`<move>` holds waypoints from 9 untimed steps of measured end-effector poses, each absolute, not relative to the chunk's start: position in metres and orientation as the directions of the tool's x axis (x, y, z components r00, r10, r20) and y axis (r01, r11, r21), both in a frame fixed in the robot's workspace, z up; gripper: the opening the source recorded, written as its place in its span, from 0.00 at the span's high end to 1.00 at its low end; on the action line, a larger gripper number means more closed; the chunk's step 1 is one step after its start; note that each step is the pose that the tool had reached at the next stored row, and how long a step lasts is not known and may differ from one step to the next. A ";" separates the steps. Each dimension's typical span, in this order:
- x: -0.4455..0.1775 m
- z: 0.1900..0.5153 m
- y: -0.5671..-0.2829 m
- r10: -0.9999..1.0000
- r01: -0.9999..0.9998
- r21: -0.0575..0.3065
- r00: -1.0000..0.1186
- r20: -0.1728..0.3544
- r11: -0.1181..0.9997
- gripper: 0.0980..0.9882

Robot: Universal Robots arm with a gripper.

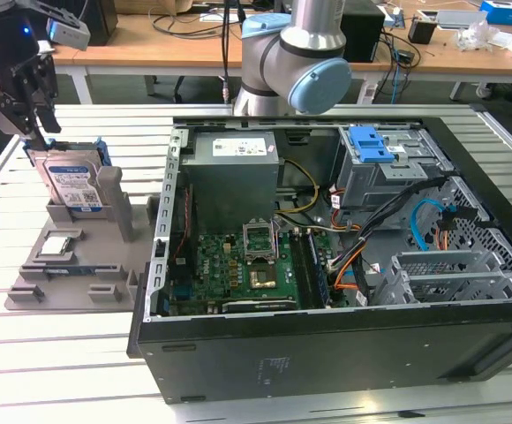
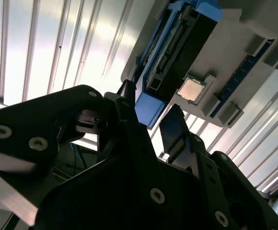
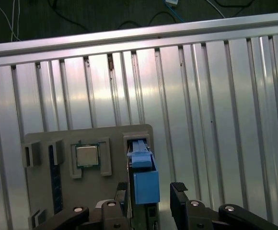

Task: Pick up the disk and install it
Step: 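Pick up the disk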

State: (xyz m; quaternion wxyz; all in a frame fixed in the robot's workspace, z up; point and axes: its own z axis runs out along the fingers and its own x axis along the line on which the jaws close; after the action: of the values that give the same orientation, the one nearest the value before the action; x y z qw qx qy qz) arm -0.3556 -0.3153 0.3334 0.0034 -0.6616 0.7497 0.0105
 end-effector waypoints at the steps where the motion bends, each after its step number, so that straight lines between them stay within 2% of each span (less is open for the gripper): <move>1: -0.356 0.333 -0.315 -0.992 -0.992 0.011 -0.124 -0.019 0.124 0.57; 9: -0.355 0.329 -0.315 -0.992 -0.992 0.011 -0.124 -0.017 0.124 0.57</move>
State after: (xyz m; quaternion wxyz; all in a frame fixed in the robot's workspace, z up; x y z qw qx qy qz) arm -0.3550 -0.3153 0.3286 0.0027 -0.6618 0.7496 0.0098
